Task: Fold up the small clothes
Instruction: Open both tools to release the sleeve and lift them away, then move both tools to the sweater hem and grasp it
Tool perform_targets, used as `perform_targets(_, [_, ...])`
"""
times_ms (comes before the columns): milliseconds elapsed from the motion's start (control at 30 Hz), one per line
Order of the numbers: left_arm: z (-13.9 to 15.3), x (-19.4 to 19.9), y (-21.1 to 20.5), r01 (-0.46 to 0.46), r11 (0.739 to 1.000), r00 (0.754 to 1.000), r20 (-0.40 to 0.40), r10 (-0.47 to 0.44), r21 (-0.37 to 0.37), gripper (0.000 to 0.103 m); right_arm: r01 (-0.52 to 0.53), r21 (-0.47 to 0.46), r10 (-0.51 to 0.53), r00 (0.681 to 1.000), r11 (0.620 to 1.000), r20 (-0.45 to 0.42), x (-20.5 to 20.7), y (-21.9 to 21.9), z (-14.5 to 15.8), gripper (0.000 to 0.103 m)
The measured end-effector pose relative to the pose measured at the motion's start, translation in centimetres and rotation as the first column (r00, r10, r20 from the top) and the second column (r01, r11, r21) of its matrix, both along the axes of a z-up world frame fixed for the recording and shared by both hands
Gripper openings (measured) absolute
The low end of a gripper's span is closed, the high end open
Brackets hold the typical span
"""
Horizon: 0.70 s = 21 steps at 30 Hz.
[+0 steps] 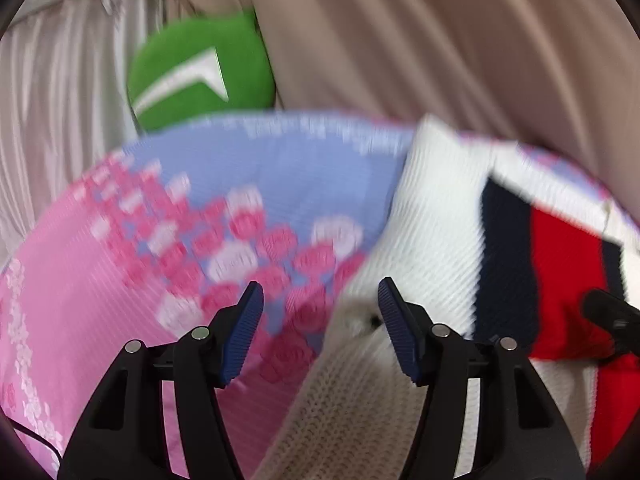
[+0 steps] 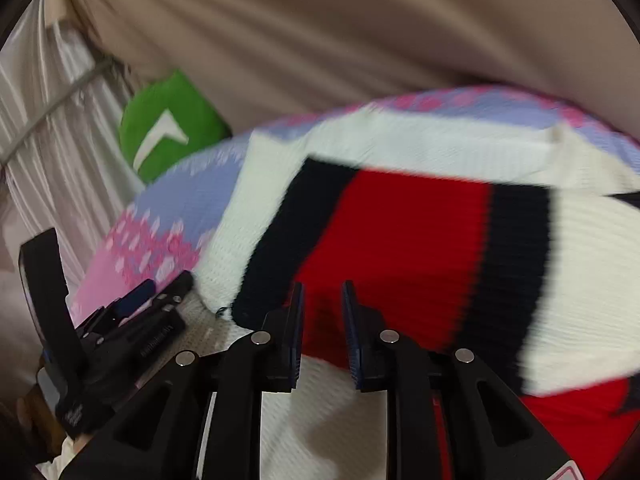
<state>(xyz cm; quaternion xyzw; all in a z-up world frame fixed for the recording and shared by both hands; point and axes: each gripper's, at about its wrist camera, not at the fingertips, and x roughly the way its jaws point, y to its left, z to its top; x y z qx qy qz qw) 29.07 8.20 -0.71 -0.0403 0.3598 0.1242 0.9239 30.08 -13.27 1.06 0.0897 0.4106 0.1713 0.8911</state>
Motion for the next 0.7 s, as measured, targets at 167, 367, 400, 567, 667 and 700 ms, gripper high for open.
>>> perform_targets(167, [-0.1, 0.3, 0.1, 0.012, 1.0, 1.0, -0.009, -0.012, 0.014, 0.06, 0.043, -0.072, -0.042, 0.999, 0.996, 0.017, -0.1, -1.5, -0.2, 0.012])
perform_targets(367, [-0.4, 0.1, 0.6, 0.003, 1.0, 1.0, -0.022, -0.003, -0.011, 0.071, 0.41, -0.064, -0.41, 0.912, 0.91, 0.024, -5.8, -17.1, -0.1, 0.011])
perform_targets(400, [-0.5, 0.1, 0.7, 0.0, 1.0, 1.0, -0.024, -0.001, -0.017, 0.072, 0.477, -0.059, -0.476, 0.879, 0.877, 0.029, -7.8, -19.8, 0.2, 0.011])
perform_targets(567, [-0.1, -1.2, 0.8, 0.04, 0.999, 0.998, -0.04, -0.04, 0.004, 0.07, 0.609, -0.06, -0.603, 0.793, 0.791, 0.088, -17.5, -24.5, 2.8, 0.032])
perform_targets(667, [0.4, -4.5, 1.4, 0.09, 0.996, 0.994, -0.057, -0.091, -0.025, 0.07, 0.595, -0.055, -0.588, 0.802, 0.802, 0.109, -23.4, -24.4, 3.5, 0.04])
perform_targets(700, [0.7, -6.4, 1.8, 0.113, 0.993, 0.992, -0.056, -0.114, -0.032, 0.07, 0.585, -0.047, -0.578, 0.808, 0.809, 0.11, -25.4, -24.2, 3.5, 0.045])
